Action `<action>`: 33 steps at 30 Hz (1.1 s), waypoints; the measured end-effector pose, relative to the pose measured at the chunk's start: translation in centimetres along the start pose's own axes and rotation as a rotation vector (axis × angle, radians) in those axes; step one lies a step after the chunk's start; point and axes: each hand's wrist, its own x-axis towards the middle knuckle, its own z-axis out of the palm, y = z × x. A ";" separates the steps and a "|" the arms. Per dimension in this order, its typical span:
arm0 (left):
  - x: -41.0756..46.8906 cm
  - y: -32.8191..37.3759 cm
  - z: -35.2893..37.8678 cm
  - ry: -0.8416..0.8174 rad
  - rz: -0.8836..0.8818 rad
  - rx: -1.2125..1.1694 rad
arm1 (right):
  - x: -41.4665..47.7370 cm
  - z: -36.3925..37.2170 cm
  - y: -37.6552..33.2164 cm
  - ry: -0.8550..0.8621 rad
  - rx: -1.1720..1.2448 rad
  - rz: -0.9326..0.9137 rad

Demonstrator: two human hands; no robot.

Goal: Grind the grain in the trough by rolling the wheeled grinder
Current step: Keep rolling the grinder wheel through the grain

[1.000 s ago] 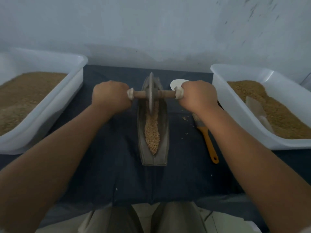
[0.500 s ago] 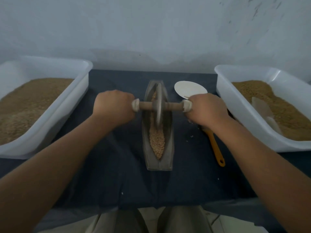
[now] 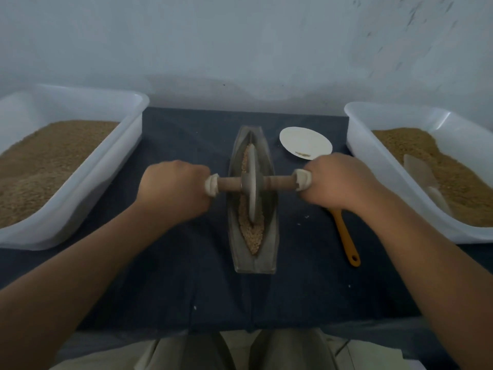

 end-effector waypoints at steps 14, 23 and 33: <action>-1.4 0.1 -1.9 0.030 0.087 0.014 | -1.9 -0.9 0.3 -0.180 0.082 -0.024; 7.8 0.1 0.6 -0.157 -0.088 0.029 | 3.6 0.7 -0.8 0.226 0.036 0.096; -1.2 0.6 -2.2 0.023 0.046 0.051 | -2.0 -0.4 0.4 -0.141 0.086 -0.025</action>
